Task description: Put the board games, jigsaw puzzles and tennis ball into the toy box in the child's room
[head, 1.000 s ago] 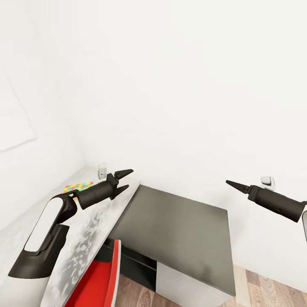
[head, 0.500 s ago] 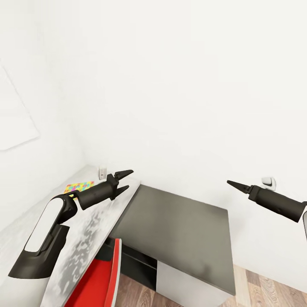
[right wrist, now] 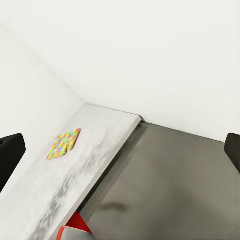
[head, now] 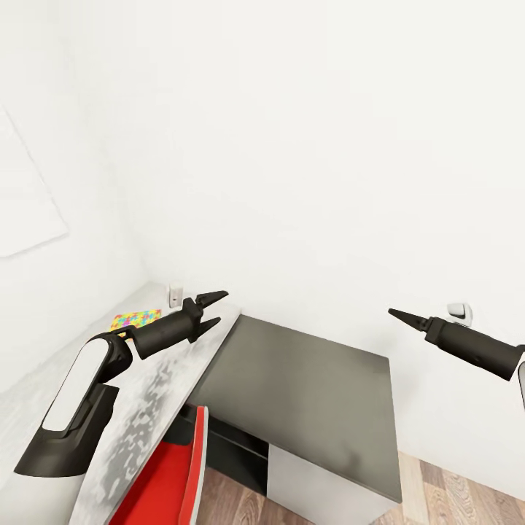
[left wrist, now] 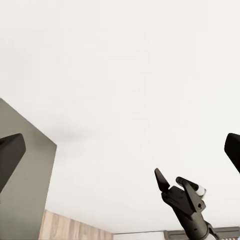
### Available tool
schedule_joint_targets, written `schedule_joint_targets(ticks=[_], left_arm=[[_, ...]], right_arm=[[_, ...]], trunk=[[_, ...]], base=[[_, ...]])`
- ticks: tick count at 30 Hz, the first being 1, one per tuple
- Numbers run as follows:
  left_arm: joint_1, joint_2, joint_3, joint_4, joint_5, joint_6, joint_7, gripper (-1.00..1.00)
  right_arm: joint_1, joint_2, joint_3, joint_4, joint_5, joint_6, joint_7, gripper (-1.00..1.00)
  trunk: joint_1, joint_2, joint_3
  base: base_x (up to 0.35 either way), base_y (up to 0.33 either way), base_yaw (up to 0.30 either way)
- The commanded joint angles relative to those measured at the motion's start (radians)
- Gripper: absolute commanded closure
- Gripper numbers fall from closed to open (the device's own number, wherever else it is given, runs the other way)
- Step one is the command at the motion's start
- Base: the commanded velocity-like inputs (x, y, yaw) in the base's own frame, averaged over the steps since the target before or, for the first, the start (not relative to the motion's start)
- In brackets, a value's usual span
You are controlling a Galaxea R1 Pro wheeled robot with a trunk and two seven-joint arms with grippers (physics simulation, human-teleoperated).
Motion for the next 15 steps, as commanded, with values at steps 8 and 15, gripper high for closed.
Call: schedule_joint_targets(ticks=[8,15], left_arm=[[0.002,0.007,0.000,0.001,0.010,-0.001,0.010,-1.00],[0.018,0.040,0.005,0.026,-0.024,-0.007,0.006,-1.00]], right_arm=[[-0.001,0.001,-0.001,0.000,0.004,0.004,0.008,-1.00],[-0.001,0.000,-0.002,-0.001,0.001,0.004,0.009,-1.00]], trunk=[[0.001,-0.002,-0.002],[0.001,-0.002,-0.002]], base=[[-0.002,0.000,0.000],[-0.046,0.000,0.000]])
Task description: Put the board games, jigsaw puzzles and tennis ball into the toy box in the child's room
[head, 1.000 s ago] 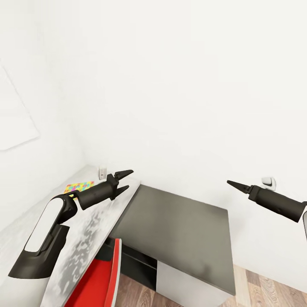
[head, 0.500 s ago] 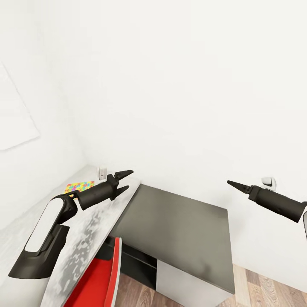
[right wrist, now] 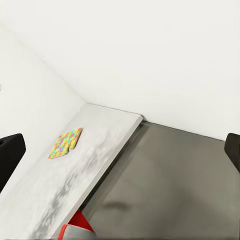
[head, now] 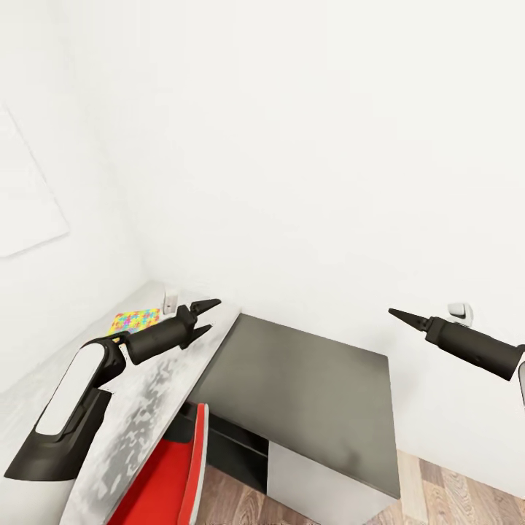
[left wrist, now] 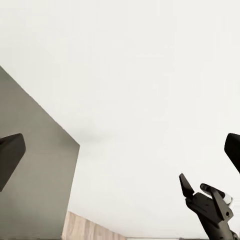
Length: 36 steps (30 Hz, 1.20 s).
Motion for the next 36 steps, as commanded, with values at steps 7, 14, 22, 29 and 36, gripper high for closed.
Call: schedule_joint_targets(ticks=[7,14,22,29,36], left_arm=[[0.001,0.014,0.046,0.015,-0.005,-0.004,0.012,-1.00],[-0.234,0.105,0.255,0.416,-0.118,-0.006,0.056,-1.00],[-0.441,0.145,0.263,0.709,-0.320,-0.010,0.059,-1.00],[-0.674,0.166,0.264,1.075,-0.590,-0.190,0.037,-1.00],[-0.751,0.205,0.262,1.246,-0.635,-0.342,-0.007,-1.00]], right_arm=[[-0.001,-0.001,-0.001,-0.001,0.006,0.004,0.007,-1.00],[-0.023,-0.001,0.006,0.075,0.003,0.004,-0.098,-1.00],[-0.031,0.001,0.009,0.087,-0.002,0.004,-0.144,-1.00],[-0.034,0.004,0.012,0.089,-0.005,0.004,-0.154,-1.00],[-0.035,0.004,0.012,0.089,-0.006,0.004,-0.156,-1.00]], trunk=[[0.000,-0.002,-0.002],[0.000,-0.002,-0.002],[0.000,-0.002,-0.003],[0.000,-0.002,-0.013],[0.000,-0.002,-0.023]], base=[[-0.102,0.000,0.000],[-0.013,0.000,0.000],[0.000,0.000,0.000],[0.000,0.000,0.000],[0.000,0.000,0.000]])
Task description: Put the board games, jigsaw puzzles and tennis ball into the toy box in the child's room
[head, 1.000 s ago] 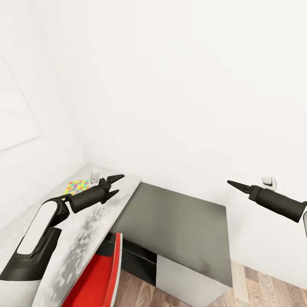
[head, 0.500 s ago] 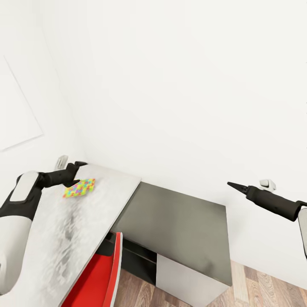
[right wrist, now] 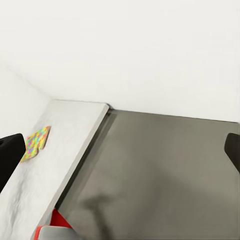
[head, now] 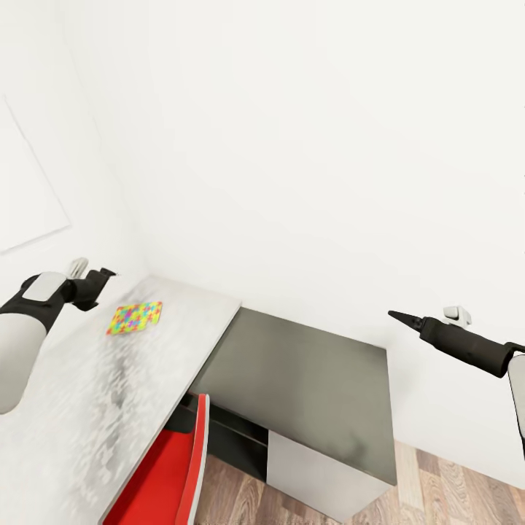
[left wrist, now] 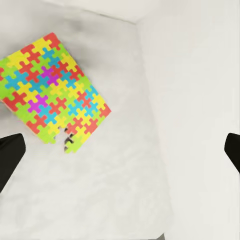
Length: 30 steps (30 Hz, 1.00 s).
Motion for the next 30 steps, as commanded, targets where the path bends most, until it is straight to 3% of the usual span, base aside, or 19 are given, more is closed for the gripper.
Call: schedule_joint_targets(ticks=[1,4,5,8,14,21,30], left_arm=[[-0.006,0.005,0.002,0.012,0.008,-0.019,0.005,-1.00],[-0.013,0.012,0.001,0.031,0.003,-0.061,-0.002,-1.00],[-0.018,0.023,0.000,0.051,-0.001,-0.114,-0.018,-1.00],[-0.020,0.030,-0.001,0.065,-0.004,-0.143,-0.040,-1.00],[-0.021,0.035,-0.002,0.075,-0.017,-0.165,-0.053,-1.00],[-0.022,0.035,-0.001,0.081,-0.097,-0.220,-0.061,-1.00],[-0.023,0.037,-0.001,0.083,-0.125,-0.246,-0.069,-1.00]], right_arm=[[-0.001,0.000,-0.001,0.000,0.005,0.005,0.007,-1.00],[-0.001,0.000,-0.001,0.000,0.005,0.005,0.007,-1.00],[-0.001,0.000,-0.001,0.000,0.005,0.005,0.007,-1.00],[0.000,-0.001,-0.001,-0.003,0.004,0.005,0.008,-1.00],[0.005,-0.006,-0.001,-0.015,-0.012,0.005,0.008,-1.00],[0.011,-0.010,0.017,-0.039,-0.079,0.005,0.009,-1.00],[0.017,-0.010,0.049,-0.083,-0.106,0.005,0.013,-1.00]], trunk=[[0.001,-0.002,-0.004],[0.001,-0.002,-0.009],[0.001,-0.002,-0.010],[0.001,-0.002,-0.015],[0.001,-0.002,-0.025],[0.001,-0.002,-0.036],[0.001,-0.002,-0.051]], base=[[0.000,0.000,0.000],[0.000,0.000,0.000],[0.000,0.000,0.000],[0.000,0.000,0.000],[0.000,0.000,0.000],[0.000,0.000,0.000],[0.000,0.000,0.000]])
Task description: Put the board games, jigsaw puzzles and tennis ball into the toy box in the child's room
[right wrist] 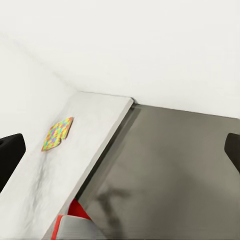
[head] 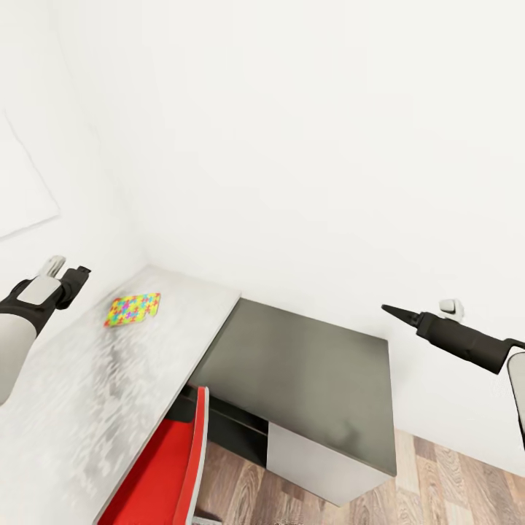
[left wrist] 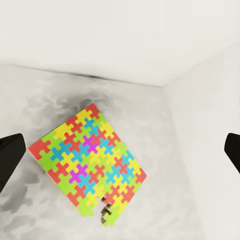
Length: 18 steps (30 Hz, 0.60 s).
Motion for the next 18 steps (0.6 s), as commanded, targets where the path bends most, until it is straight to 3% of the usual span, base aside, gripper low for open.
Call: schedule_joint_targets(ticks=[1,12,18], left_arm=[[0.000,0.000,0.002,-0.002,0.005,0.003,0.005,-1.00],[0.002,0.000,0.003,0.001,-0.003,-0.003,0.003,-1.00],[0.002,0.001,0.001,0.006,-0.006,-0.004,0.002,-1.00]], right_arm=[[0.000,-0.001,0.000,-0.004,0.004,0.005,0.013,-1.00],[0.005,-0.055,0.004,-0.016,-0.014,0.005,0.217,-1.00],[0.006,-0.065,0.007,-0.017,-0.019,0.005,0.267,-1.00]], trunk=[[0.001,-0.002,-0.004],[0.001,-0.002,-0.022],[0.001,-0.002,-0.031]], base=[[0.000,0.000,0.000],[0.000,0.000,0.000],[0.000,0.000,0.000]])
